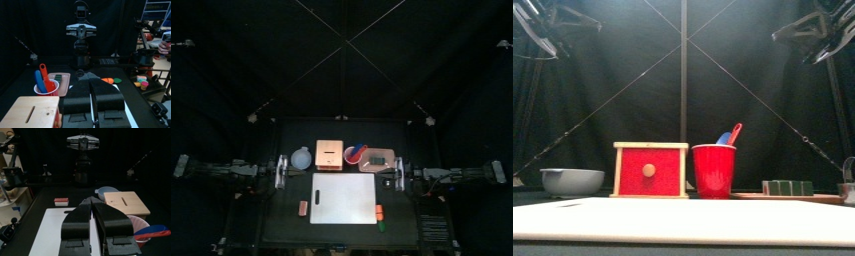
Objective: Place sushi on board then cut the sushi with the knife then place the pieces on the plate
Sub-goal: Place the sushi on the board
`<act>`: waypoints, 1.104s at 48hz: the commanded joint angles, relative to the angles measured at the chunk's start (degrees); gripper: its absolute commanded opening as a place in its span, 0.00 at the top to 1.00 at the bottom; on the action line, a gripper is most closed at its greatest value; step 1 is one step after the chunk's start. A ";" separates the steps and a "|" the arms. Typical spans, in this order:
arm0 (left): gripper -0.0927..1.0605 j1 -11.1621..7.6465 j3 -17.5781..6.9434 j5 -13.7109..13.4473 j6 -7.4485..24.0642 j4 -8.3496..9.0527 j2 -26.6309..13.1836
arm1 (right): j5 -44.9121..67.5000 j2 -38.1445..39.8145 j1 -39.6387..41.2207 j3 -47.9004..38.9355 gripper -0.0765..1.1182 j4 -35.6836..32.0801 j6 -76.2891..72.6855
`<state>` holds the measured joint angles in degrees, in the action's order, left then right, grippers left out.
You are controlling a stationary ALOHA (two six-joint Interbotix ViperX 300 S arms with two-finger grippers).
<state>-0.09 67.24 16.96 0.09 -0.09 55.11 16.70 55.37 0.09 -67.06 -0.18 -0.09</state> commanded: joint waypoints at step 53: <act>0.94 2.02 1.14 4.39 0.18 0.62 -7.21 | -41.22 -17.05 23.55 11.78 0.54 -4.75 -0.53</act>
<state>1.76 69.17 20.74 0.18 0.53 48.08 -23.38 39.73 23.47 -57.39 -3.78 -0.79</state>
